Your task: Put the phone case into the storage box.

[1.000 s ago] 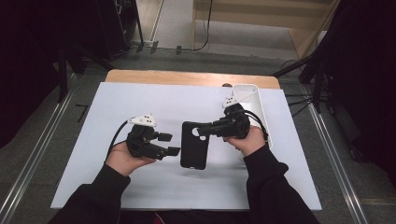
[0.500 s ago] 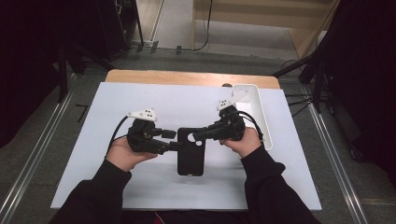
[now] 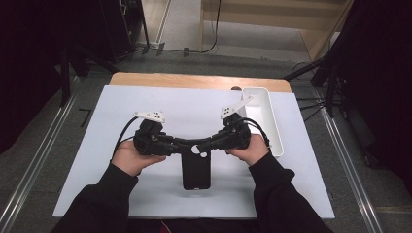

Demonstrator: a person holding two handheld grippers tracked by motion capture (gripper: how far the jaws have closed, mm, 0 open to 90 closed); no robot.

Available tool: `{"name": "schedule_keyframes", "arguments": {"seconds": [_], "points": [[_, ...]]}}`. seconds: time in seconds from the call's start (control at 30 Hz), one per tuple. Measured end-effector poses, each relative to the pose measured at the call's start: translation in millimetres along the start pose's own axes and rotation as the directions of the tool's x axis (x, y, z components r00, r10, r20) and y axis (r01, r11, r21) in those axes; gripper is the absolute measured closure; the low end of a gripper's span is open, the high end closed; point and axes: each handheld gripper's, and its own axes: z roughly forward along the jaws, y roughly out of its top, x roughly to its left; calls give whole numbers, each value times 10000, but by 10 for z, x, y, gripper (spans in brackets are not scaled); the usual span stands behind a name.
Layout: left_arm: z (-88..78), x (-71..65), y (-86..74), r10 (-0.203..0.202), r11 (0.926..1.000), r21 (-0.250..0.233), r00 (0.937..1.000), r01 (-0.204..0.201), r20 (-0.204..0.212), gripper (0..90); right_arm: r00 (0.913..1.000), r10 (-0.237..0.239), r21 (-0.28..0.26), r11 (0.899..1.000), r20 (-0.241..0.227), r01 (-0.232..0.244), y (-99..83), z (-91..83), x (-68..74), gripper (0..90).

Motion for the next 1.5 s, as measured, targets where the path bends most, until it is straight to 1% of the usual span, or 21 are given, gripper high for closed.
{"name": "schedule_keyframes", "arguments": {"seconds": [0.03,0.1,0.17,0.2,0.33,0.47,0.53,0.57,0.63,0.73,0.8,0.83,0.87,0.9,1.03,1.1,1.27,1.33,1.37,1.43,1.5], "points": [[1,2,2,-75,9999,90,9999,74,81,700,10000,-7,17,10000,-32,7,-1,3,1,750],[4,7,0,-52,9999,96,9999,50,142,746,9999,-10,93,10000,-135,11,-1,7,-2,750],[4,10,1,-73,9999,111,9998,71,183,760,9998,13,134,9999,-185,-11,-2,13,-5,750],[3,12,0,-89,9999,126,9996,85,260,784,9997,69,156,9999,-213,-65,-3,15,-5,749],[11,12,2,-251,9995,217,9990,243,365,790,9993,42,166,9999,-371,-36,-16,23,-24,749],[11,15,4,-411,9990,200,9974,400,586,794,9992,36,191,9998,-386,-28,-21,16,-28,749],[4,17,8,-452,9988,219,9970,439,621,796,9993,56,181,9998,-378,-49,-19,15,-26,749],[2,19,9,-573,9982,214,9963,561,633,796,9994,31,171,9999,-346,-25,-19,16,-25,748],[-3,14,12,-547,9984,177,9970,539,543,797,9996,11,131,9999,-274,-8,-17,22,-21,748],[-10,18,13,-597,9981,208,9963,585,621,798,9997,5,83,10000,-231,-3,-15,21,-17,745],[-23,21,13,-637,9979,190,9958,625,656,798,9999,18,109,9999,-106,-17,-12,16,-5,725],[-35,24,15,-622,9980,178,9961,612,622,798,9999,60,70,10000,-146,-59,-14,11,-12,707],[-45,23,15,-658,9978,116,9960,652,603,797,9999,76,23,10000,-78,-75,-16,0,-14,687],[-56,24,17,-643,9979,115,9962,638,590,797,9998,168,-47,9998,-70,-168,-19,-16,-16,685],[-97,31,20,-746,9972,49,9960,745,485,797,9997,180,-224,9996,186,-176,-30,-86,-7,656],[-117,29,24,-867,9962,58,9958,865,304,797,9990,214,-288,9994,380,-203,-34,-124,-1,653],[-176,32,31,-893,9960,61,9959,894,-173,796,9958,454,-603,9974,801,-406,-46,-201,23,632],[-199,28,36,-1036,9945,92,9938,1041,-413,796,9942,559,-625,9968,918,-502,-54,-223,33,613],[-211,32,37,-1022,9947,56,9935,1026,-495,796,9931,611,-640,9964,1000,-549,-60,-233,43,606],[-237,29,43,-1116,9937,25,9915,1121,-674,796,9931,508,-749,9963,1054,-430,-77,-243,58,568],[-256,22,49,-1167,9931,34,9895,1174,-848,795,9913,616,-877,9948,1161,-516,-98,-247,73,534]]}}
